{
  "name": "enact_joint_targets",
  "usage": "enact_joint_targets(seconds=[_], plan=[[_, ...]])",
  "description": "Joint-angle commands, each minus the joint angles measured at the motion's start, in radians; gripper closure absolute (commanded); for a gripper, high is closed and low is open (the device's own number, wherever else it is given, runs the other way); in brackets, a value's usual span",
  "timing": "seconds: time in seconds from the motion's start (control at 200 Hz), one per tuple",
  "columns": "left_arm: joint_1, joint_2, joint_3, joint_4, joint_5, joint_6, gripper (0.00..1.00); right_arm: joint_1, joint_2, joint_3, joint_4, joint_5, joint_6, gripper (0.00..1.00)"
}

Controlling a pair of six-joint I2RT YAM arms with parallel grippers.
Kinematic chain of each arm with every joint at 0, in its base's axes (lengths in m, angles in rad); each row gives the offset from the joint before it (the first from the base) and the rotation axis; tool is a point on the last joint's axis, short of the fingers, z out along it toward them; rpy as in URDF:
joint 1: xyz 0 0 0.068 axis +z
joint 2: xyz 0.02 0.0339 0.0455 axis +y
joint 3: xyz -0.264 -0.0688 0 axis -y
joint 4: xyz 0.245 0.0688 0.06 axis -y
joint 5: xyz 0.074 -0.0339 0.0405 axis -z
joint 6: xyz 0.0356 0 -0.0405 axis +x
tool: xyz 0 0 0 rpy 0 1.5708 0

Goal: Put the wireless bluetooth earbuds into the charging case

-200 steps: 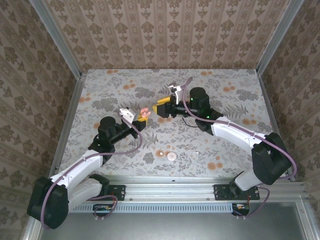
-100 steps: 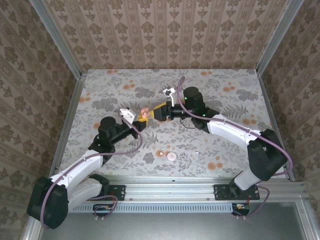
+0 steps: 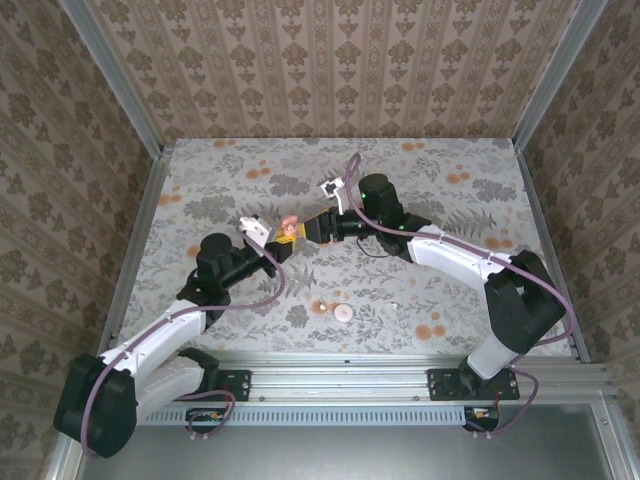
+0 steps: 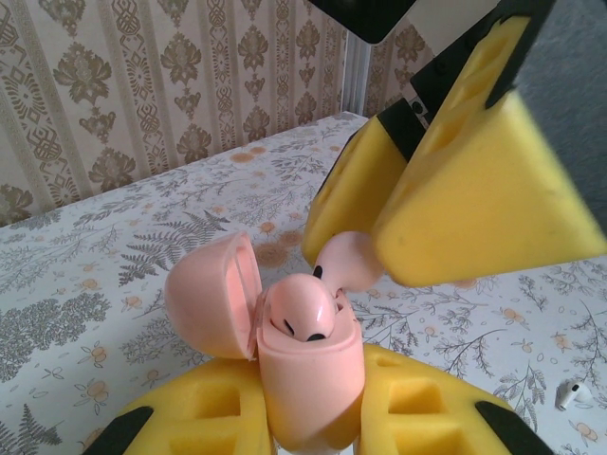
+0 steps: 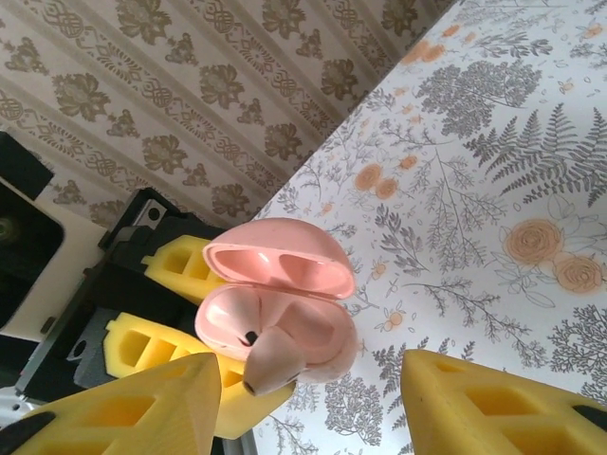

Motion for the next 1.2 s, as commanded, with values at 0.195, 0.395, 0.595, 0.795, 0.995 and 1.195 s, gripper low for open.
enact_joint_targets(seconds=[0.195,0.395,0.595,0.795,0.995,1.195], plan=[[-0.008,-0.023,0.032,0.026,0.012,0.015,1.00,-0.009,0.022,0.029,-0.016,0.061,0.003,0.49],[-0.009,-0.026,0.033,0.025,0.017,0.010,1.00,-0.020,0.016,0.014,0.018,0.057,0.010,0.49],[-0.010,-0.029,0.040,0.040,0.065,-0.009,1.00,-0.083,-0.041,-0.115,0.257,-0.009,0.039,0.44],[-0.010,-0.015,0.062,0.063,0.164,-0.040,0.99,-0.175,-0.142,-0.211,0.311,-0.149,-0.094,0.39],[-0.014,0.000,0.099,0.081,0.286,-0.058,0.99,-0.212,-0.277,-0.208,0.044,-0.226,-0.452,0.27],[-0.025,0.006,0.141,0.045,0.363,-0.019,0.98,-0.221,-0.282,-0.199,-0.032,-0.353,-0.683,0.22]])
